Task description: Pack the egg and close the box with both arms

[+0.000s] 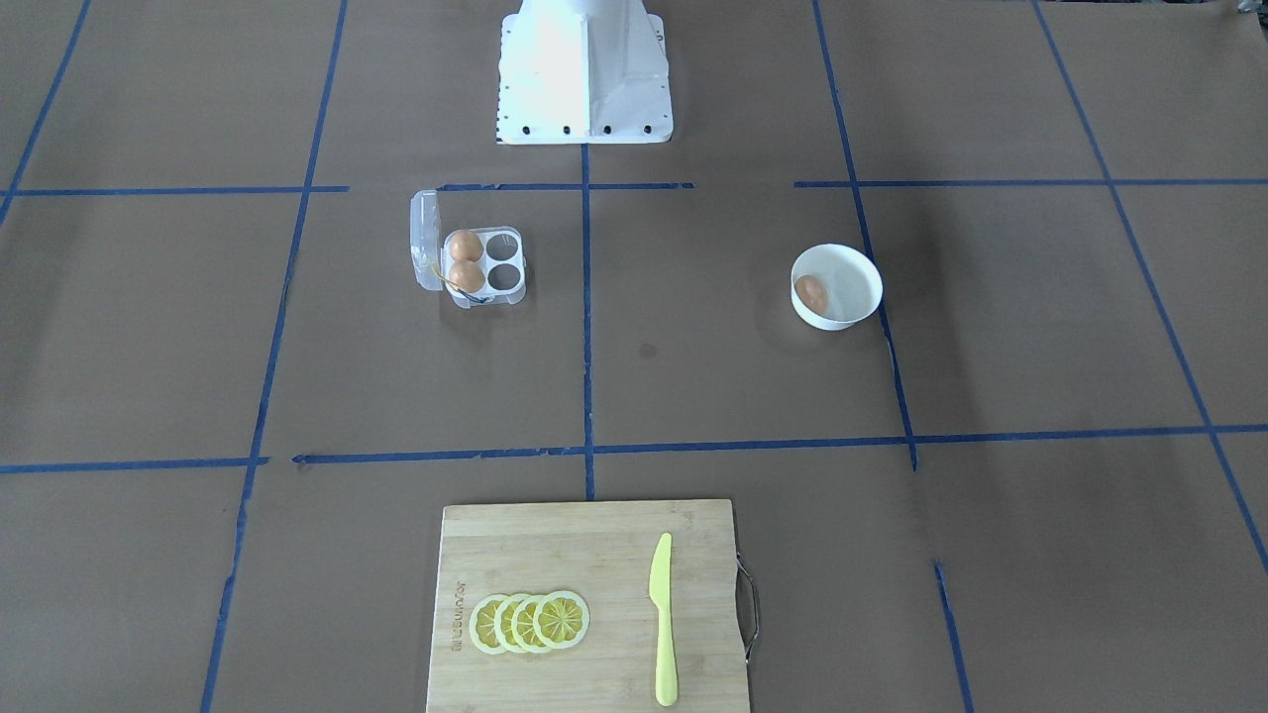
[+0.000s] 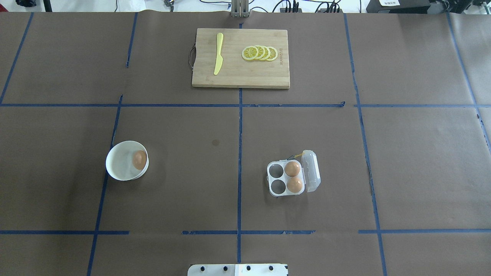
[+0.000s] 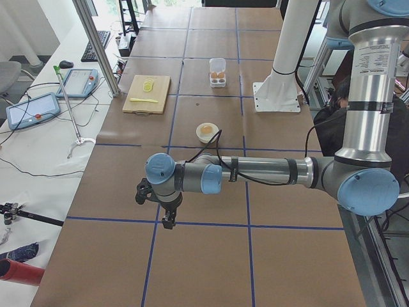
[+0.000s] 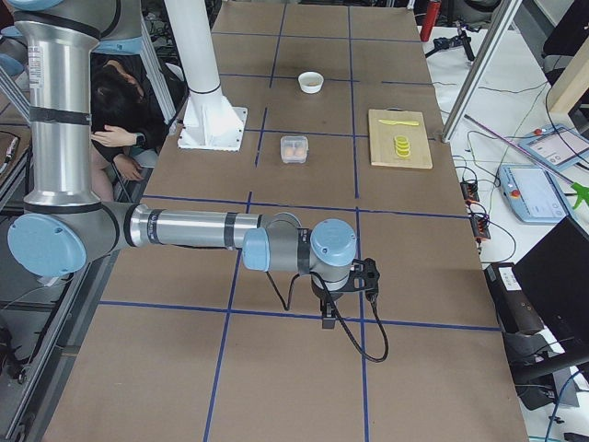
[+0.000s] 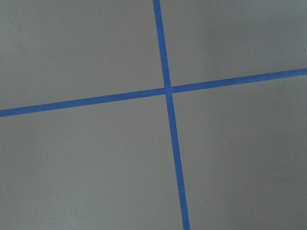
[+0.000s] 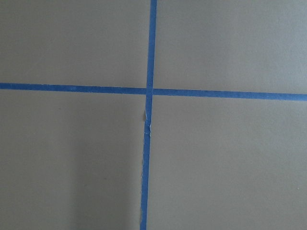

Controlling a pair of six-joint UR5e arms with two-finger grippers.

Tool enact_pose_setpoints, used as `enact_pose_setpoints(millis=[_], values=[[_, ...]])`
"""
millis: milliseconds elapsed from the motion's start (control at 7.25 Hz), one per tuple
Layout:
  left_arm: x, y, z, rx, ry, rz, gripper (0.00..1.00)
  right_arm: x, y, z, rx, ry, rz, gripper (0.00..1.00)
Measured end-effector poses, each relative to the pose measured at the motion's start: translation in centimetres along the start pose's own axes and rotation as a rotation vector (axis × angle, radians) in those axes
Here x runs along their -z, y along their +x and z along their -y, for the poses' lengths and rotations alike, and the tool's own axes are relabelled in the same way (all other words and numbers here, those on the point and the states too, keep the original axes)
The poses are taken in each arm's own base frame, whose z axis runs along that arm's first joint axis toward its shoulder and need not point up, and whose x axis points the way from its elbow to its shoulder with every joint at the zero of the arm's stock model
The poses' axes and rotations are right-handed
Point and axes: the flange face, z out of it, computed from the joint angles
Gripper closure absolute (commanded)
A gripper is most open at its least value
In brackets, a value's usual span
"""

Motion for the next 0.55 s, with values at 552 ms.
enact_pose_setpoints(millis=[552], values=[[5.2, 5.3, 3.7, -0.104, 0.106, 0.000, 0.00, 0.5, -0.8, 0.0, 0.011, 0.011, 0.026, 0.00]])
